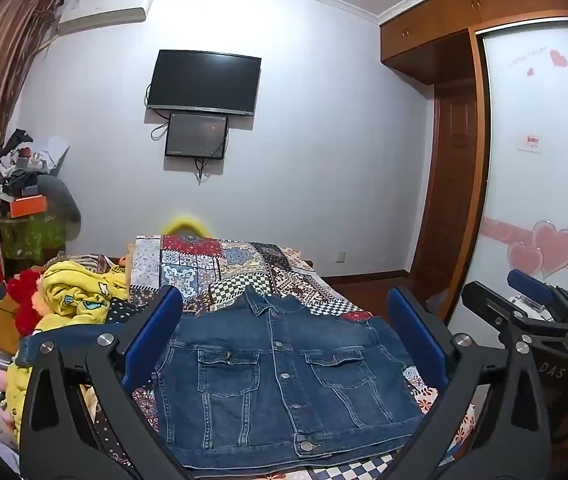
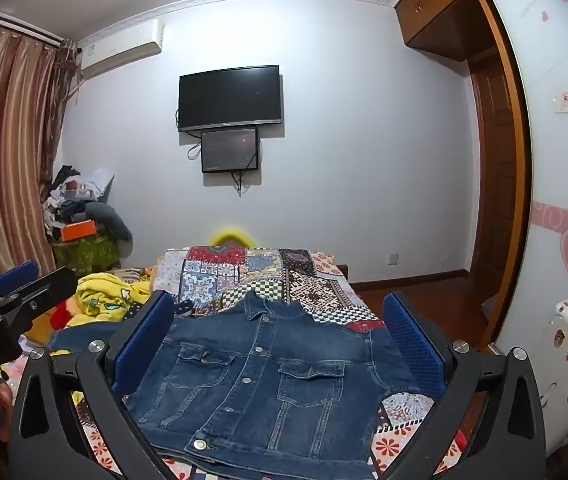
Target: Fold large clothes
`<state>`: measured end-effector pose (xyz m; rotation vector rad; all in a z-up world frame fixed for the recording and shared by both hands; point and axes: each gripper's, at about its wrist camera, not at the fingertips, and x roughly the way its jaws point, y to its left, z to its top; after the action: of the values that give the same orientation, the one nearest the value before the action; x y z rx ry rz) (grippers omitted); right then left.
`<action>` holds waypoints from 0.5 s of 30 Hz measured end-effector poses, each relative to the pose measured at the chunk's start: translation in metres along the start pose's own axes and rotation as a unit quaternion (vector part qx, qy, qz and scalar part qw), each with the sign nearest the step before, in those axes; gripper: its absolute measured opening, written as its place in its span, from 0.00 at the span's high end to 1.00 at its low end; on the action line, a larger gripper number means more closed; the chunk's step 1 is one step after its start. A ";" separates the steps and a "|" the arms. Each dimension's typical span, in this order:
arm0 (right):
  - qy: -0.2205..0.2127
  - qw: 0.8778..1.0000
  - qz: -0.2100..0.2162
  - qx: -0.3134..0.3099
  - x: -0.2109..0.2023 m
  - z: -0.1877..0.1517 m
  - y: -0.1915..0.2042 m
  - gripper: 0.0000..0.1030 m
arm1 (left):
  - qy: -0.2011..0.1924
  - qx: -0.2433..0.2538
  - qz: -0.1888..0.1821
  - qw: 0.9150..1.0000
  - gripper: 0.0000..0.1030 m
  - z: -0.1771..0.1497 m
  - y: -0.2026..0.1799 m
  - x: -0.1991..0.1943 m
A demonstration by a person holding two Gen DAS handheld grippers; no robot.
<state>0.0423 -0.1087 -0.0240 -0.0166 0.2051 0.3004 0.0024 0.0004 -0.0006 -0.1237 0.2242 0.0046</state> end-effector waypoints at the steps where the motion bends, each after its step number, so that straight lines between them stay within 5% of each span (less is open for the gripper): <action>1: -0.001 1.000 0.001 0.000 0.000 0.000 0.000 0.00 | 0.001 0.001 -0.003 1.000 0.00 0.000 0.000 0.001; 15: 0.000 1.000 0.004 -0.001 -0.001 0.001 0.003 0.00 | -0.014 0.010 0.012 1.000 0.00 -0.002 -0.003 -0.005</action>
<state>0.0405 -0.1058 -0.0229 -0.0182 0.2057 0.3082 -0.0028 -0.0024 -0.0008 -0.1011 0.1984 0.0269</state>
